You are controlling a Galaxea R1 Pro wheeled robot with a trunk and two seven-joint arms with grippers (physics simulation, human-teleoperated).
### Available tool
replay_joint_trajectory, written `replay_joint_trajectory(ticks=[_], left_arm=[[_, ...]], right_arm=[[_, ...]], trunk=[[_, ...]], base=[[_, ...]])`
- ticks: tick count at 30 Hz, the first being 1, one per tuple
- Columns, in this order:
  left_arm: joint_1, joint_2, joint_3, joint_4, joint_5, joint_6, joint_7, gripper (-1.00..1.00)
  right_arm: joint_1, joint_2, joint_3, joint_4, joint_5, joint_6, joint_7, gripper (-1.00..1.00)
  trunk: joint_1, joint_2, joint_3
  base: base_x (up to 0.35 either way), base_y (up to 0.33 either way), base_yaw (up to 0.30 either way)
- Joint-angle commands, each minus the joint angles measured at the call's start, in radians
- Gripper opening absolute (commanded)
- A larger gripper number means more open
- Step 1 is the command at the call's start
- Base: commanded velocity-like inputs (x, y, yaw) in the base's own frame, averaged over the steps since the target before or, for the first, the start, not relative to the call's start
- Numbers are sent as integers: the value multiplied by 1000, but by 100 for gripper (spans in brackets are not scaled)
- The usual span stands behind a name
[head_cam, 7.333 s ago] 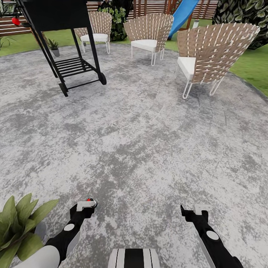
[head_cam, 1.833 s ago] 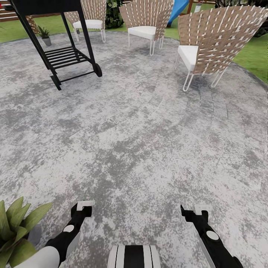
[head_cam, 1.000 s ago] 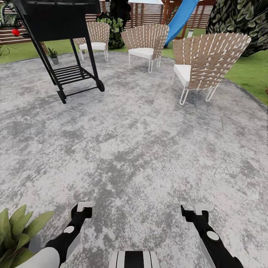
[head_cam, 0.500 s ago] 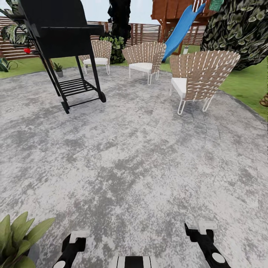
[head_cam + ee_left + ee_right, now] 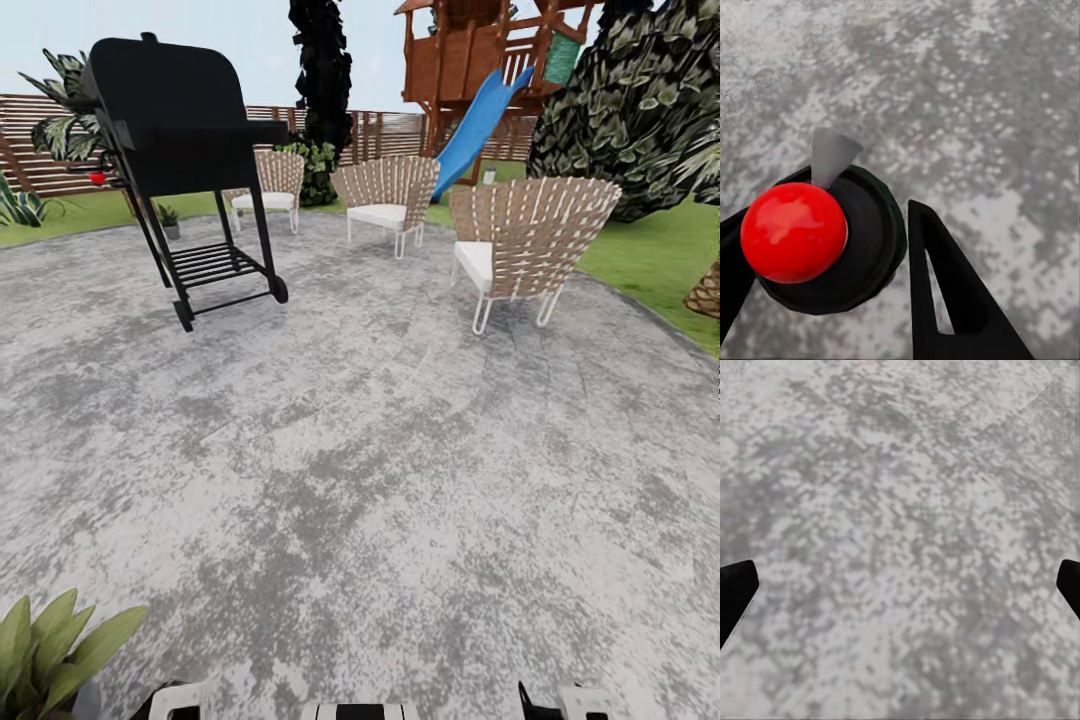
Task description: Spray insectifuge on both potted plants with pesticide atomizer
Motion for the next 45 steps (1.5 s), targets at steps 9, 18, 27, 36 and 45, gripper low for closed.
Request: replay_joint_trajectory(ticks=[9, 18, 27, 36, 45], left_arm=[[7, 0, 12, 7, -5, -22, 3, -100], [7, -3, 11, 10, -6, -22, 2, -100], [7, -4, 10, 10, -7, -22, 2, -100], [7, -5, 8, 10, -8, -23, 2, -100], [7, -8, 8, 10, -11, -24, 2, -100]], right_arm=[[-1, 9, -6, 5, 6, -4, -2, 100], [-1, 10, -7, 3, 5, -3, 1, 100], [-1, 10, -6, 4, 5, -4, 0, 100], [-1, 11, -6, 5, 5, -4, 3, 100], [-1, 12, -6, 4, 6, -4, 3, 100]], trunk=[[-4, 2, 41], [-8, 4, 76], [-12, 6, 111], [-14, 7, 122], [-14, 7, 122]], base=[[0, 0, 0], [0, 0, 0], [0, 0, 0], [0, 0, 0], [-21, -29, 1]])
